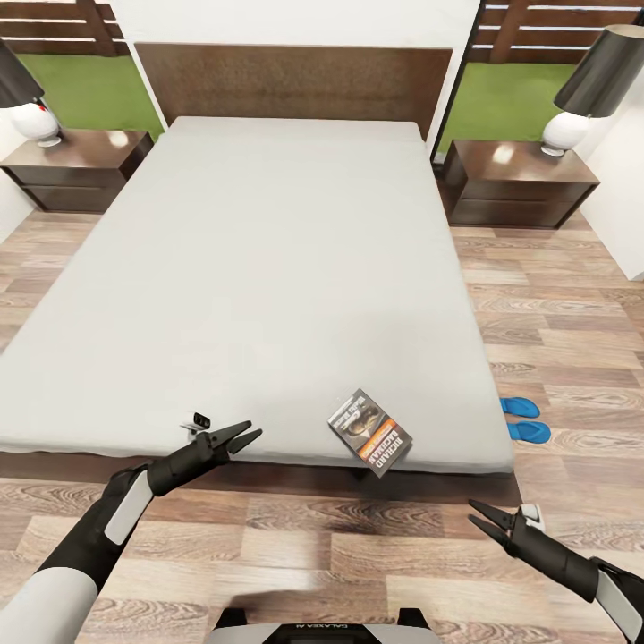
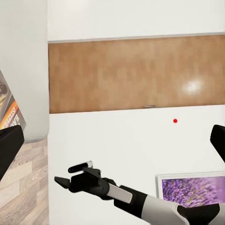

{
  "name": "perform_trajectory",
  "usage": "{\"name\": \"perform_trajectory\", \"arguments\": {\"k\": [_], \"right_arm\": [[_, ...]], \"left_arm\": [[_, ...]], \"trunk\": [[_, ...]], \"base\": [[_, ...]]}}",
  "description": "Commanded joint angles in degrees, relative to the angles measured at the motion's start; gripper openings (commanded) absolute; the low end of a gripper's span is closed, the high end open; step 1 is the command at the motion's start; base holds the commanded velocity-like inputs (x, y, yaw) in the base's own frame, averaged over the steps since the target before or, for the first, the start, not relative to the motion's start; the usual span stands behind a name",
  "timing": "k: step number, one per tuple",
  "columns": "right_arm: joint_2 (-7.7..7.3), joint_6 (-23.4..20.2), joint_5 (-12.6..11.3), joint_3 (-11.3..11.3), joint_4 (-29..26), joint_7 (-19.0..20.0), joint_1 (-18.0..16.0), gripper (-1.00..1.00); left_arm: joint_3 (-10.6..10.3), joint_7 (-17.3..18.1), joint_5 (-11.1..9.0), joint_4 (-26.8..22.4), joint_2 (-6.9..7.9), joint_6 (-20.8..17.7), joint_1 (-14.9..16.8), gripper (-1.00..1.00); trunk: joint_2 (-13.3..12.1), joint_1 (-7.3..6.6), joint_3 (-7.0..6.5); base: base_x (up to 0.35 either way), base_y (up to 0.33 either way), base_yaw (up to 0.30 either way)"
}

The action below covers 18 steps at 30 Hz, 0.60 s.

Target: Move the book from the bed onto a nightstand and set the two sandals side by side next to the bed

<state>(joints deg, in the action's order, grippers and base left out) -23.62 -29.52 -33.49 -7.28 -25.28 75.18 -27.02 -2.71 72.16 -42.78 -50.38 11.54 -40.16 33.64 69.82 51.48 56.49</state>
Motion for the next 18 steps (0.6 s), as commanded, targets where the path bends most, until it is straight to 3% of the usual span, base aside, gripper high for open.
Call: {"name": "perform_trajectory", "arguments": {"k": [1,8,15,17,18], "right_arm": [[-0.01,-0.54,-0.25,-0.63,0.02,-0.63,-0.01,1.0],[0.13,-0.58,-0.49,-3.38,0.04,-2.93,-0.03,1.0],[0.13,-1.18,-0.56,-3.62,0.05,-2.94,0.01,1.0],[1.11,-1.23,-0.6,-3.59,0.1,-2.93,-0.01,1.0],[2.49,-1.22,-0.6,-3.57,0.1,-2.93,-0.02,1.0]], "left_arm": [[-0.27,0.0,-0.48,0.01,0.07,-0.54,0.03,1.0],[-0.36,0.0,-0.53,0.01,0.03,-0.54,0.03,1.0],[-0.37,-0.07,-0.52,0.09,-0.59,-0.53,0.03,1.0],[-0.37,-0.07,-0.49,0.1,-0.62,-0.53,0.03,1.0],[-0.37,-0.06,-0.48,0.1,-0.63,-0.53,0.03,1.0]], "trunk": [[0.02,0.0,0.03],[0.02,0.0,0.03],[0.02,0.0,0.03],[0.02,0.0,0.03],[0.02,0.0,0.03]], "base": [[0.0,0.0,0.0],[0.0,0.0,0.0],[0.0,0.0,0.0],[0.0,0.0,0.0],[0.0,0.0,0.0]]}}
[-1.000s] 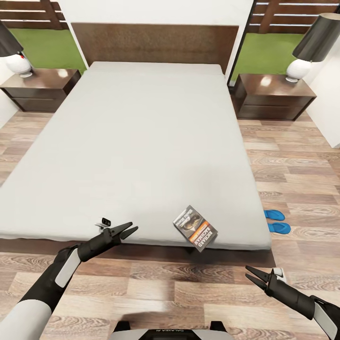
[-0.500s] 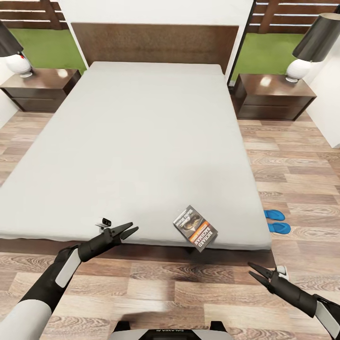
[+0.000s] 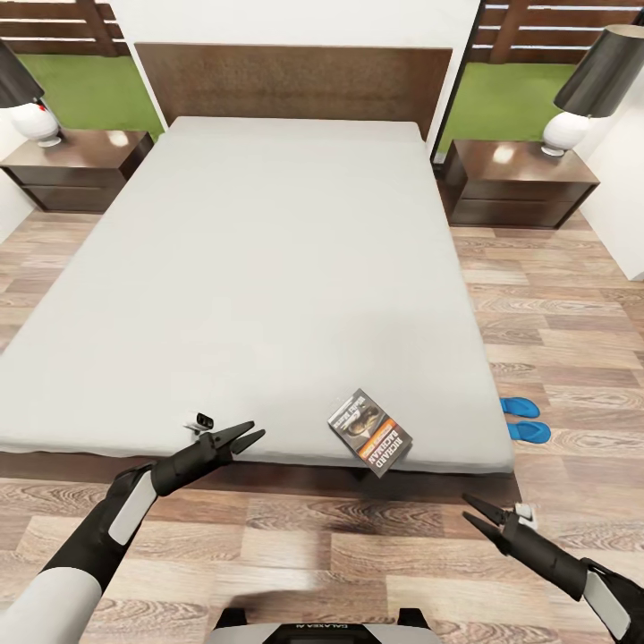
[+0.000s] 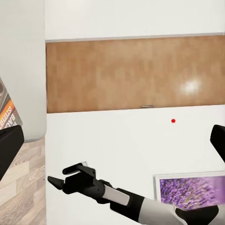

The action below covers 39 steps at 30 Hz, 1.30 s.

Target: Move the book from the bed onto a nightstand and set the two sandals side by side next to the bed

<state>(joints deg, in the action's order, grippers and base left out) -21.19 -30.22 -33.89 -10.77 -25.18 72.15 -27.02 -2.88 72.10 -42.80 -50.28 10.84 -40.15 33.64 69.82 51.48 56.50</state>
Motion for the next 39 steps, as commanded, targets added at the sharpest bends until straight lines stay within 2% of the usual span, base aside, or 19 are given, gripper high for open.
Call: {"name": "perform_trajectory", "arguments": {"k": [1,3,5,6,8,12,23,29,31,39], "right_arm": [[1.93,-0.49,-0.21,-0.09,-0.04,0.1,-0.04,1.0],[3.77,-0.46,-0.21,-0.1,-0.07,0.08,-0.03,1.0],[6.74,-0.23,-0.17,-0.12,-0.11,0.02,-0.01,1.0],[7.75,-0.15,-0.15,-0.12,-0.11,-0.02,-0.01,1.0],[8.83,-0.02,-0.14,-0.12,-0.12,0.0,-0.02,1.0],[9.43,0.05,-0.13,-0.12,-0.14,-0.01,-0.03,1.0],[9.46,0.08,-0.12,-0.12,-0.22,-0.01,0.01,1.0],[9.47,0.15,-0.12,-0.19,-0.69,0.01,-0.02,1.0],[9.42,0.13,-0.17,-0.21,-2.76,-0.04,-0.03,1.0],[9.34,0.16,-0.29,-0.3,-5.54,-0.01,-0.01,1.0]], "left_arm": [[-0.2,-0.01,-0.47,0.01,0.07,-0.54,0.02,1.0],[-0.2,-0.02,-0.48,0.01,0.07,-0.54,0.02,1.0],[-0.2,-0.03,-0.51,0.01,0.06,-0.55,0.02,1.0],[-0.2,-0.03,-0.52,0.01,0.06,-0.55,0.02,1.0],[-0.2,-0.03,-0.53,0.01,0.06,-0.55,0.02,1.0],[-0.2,-0.03,-0.53,0.01,0.06,-0.55,0.02,1.0],[-0.32,-0.02,-0.53,0.01,-0.02,-0.55,0.02,1.0],[-2.1,-0.01,-0.53,0.01,-0.03,-0.55,0.02,1.0],[-2.7,-0.03,-0.53,0.01,-0.03,-0.55,0.02,1.0],[-3.1,-0.03,-0.53,0.01,-0.03,-0.55,0.02,1.0]], "trunk": [[0.02,0.0,0.03],[0.02,0.0,0.03],[0.02,0.0,0.03],[0.02,0.0,0.03],[0.02,0.0,0.03],[0.02,0.0,0.03],[0.02,0.0,0.03],[0.02,0.0,0.03],[0.02,0.0,0.03],[0.02,0.0,0.03]], "base": [[0.0,0.0,0.0],[0.0,0.0,0.0],[0.0,0.0,0.0],[0.0,0.0,0.0],[0.0,0.0,0.0],[0.0,0.0,0.0],[0.0,0.0,0.0],[0.0,0.0,0.0],[0.0,0.0,0.0],[0.0,0.0,0.0]]}}
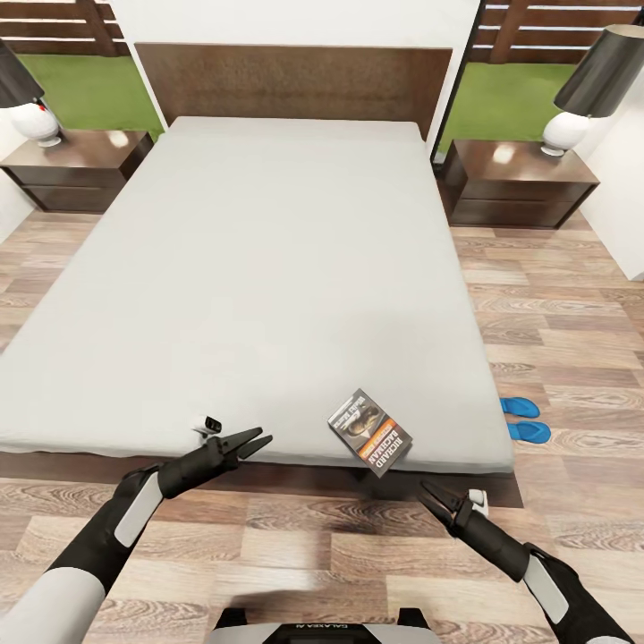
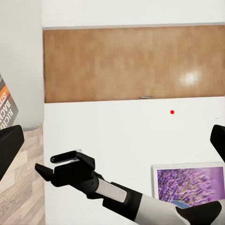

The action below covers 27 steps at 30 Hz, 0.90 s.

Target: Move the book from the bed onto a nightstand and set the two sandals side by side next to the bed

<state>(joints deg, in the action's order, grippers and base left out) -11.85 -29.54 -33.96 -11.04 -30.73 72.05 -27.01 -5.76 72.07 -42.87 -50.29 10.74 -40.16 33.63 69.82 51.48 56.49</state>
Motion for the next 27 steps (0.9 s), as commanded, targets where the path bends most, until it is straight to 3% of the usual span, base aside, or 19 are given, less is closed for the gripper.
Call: {"name": "perform_trajectory", "arguments": {"k": [1,8,13,19,23,27], "right_arm": [[-0.01,-0.52,-0.22,-0.03,-0.04,0.1,-0.02,1.0],[-0.07,-0.51,-0.28,-0.83,-0.13,0.12,0.0,1.0],[-0.04,-0.51,-0.31,-4.55,-0.12,0.19,-0.02,1.0],[-0.02,-0.51,-0.31,-6.12,-0.12,0.2,0.01,1.0],[-0.01,-0.51,-0.3,-9.55,-0.12,0.2,0.01,1.0],[-0.01,-0.51,-0.27,-10.34,-0.12,0.2,0.01,1.0]], "left_arm": [[-0.24,-0.02,-0.46,0.01,0.07,-0.54,0.03,1.0],[-0.3,-0.07,-0.46,0.01,0.03,-0.54,0.03,1.0],[-0.3,-0.06,-0.46,0.01,-0.82,-0.54,0.03,1.0],[-0.3,-0.02,-0.46,0.01,-1.14,-0.52,0.03,1.0],[-0.47,-0.08,-0.46,0.01,-1.16,-0.51,0.03,1.0],[-0.62,-0.13,-0.46,0.01,-1.16,-0.49,0.03,1.0]], "trunk": [[0.02,0.0,0.03],[0.02,0.0,0.03],[0.02,0.0,0.03],[0.02,0.0,0.03],[0.02,0.0,0.03],[0.02,0.0,0.03]], "base": [[0.0,0.0,0.0],[0.0,0.0,0.0],[0.0,0.0,0.0],[0.0,0.0,0.0],[0.0,0.0,0.0],[0.0,0.0,0.0]]}}
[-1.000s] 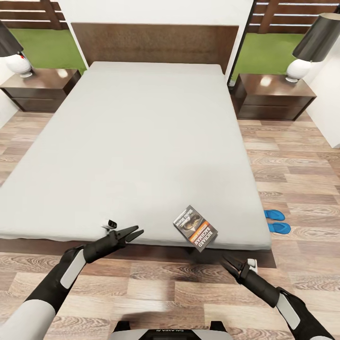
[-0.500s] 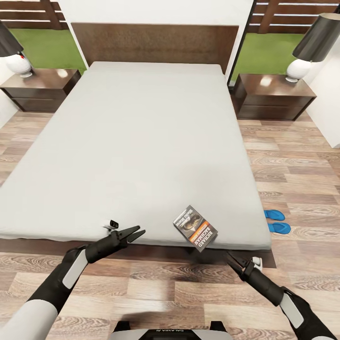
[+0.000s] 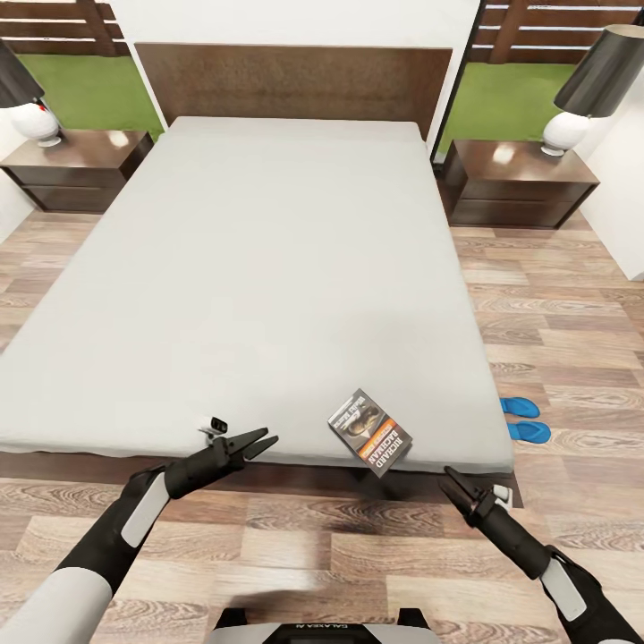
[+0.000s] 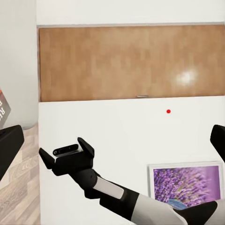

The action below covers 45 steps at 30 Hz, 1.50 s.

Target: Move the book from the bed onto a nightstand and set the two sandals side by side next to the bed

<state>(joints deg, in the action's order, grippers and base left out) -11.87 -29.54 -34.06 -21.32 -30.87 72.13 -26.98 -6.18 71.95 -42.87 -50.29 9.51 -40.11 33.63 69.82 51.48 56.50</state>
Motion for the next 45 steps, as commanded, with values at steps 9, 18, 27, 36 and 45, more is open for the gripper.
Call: {"name": "perform_trajectory", "arguments": {"k": [9,18,27,36,45], "right_arm": [[0.0,-0.52,-0.13,-0.22,0.11,0.07,-0.03,1.0],[0.0,-0.52,-0.13,-0.22,0.19,0.02,-0.04,1.0],[0.0,-0.52,-0.13,-0.22,0.19,0.02,-0.04,1.0],[0.0,-0.52,-0.13,-0.22,0.19,0.02,-0.06,1.0],[0.0,-0.52,-0.13,-0.22,0.19,0.02,-0.04,1.0]], "left_arm": [[-0.55,-0.57,-0.39,1.34,0.07,-0.5,0.03,1.0],[-0.68,-0.84,-0.36,1.59,0.07,-0.49,0.03,1.0],[-0.68,-0.92,-0.38,1.59,0.07,-0.48,0.03,1.0],[-0.68,-2.2,0.5,1.74,-0.93,-0.47,0.03,1.0],[-0.68,-2.94,0.8,1.77,-1.16,-0.47,0.03,1.0]], "trunk": [[0.02,0.0,0.03],[0.02,0.0,0.03],[0.02,0.0,0.03],[0.02,0.0,0.03],[0.02,0.0,0.03]], "base": [[0.0,0.0,0.0],[0.0,0.021,0.0],[0.0,0.045,0.0],[0.032,0.083,0.0],[0.005,0.012,0.0]]}}
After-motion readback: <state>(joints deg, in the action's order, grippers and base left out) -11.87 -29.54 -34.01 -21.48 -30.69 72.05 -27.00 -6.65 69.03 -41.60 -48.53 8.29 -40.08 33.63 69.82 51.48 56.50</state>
